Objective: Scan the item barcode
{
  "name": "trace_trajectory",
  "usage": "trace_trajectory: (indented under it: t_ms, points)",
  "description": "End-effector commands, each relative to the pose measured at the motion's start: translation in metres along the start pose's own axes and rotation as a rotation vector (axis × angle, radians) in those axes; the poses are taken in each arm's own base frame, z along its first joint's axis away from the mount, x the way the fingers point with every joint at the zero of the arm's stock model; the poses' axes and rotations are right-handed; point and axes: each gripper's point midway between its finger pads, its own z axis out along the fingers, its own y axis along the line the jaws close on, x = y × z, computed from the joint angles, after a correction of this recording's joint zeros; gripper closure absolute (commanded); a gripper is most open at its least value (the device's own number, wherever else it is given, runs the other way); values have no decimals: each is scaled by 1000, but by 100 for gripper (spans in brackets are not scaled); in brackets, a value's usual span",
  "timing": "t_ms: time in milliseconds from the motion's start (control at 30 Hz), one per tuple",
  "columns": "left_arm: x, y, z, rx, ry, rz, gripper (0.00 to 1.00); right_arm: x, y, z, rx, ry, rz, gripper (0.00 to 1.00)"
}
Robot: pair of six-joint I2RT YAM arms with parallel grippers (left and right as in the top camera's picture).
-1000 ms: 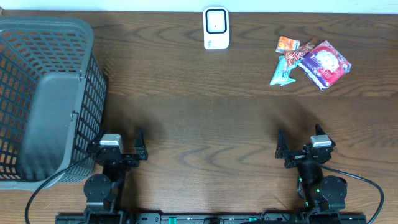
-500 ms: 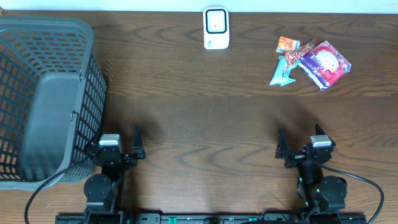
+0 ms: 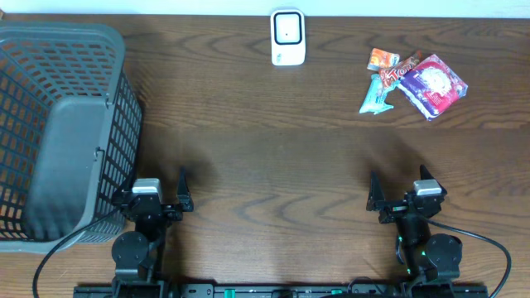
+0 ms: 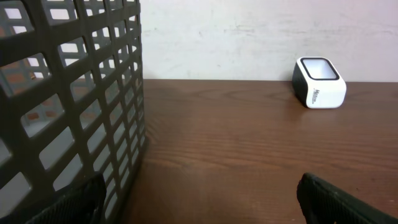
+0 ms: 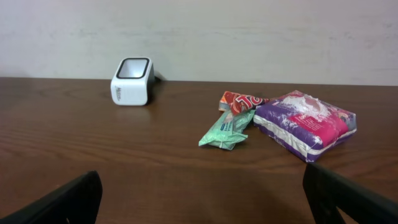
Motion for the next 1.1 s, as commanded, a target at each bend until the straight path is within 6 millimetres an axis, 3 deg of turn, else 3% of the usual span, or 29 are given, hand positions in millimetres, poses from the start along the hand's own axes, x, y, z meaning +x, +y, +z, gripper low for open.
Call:
trace_trajectory:
  t_ms: [0,733,1067]
  points:
    - [16,5,1,-30,48,12,2,1,-1,0,6,-1,11,1]
    - [17,5,1,-30,51,12,2,1,-1,0,6,-1,11,1]
    - [40,5,4,-30,156,17,2,1,-1,0,6,-1,11,1]
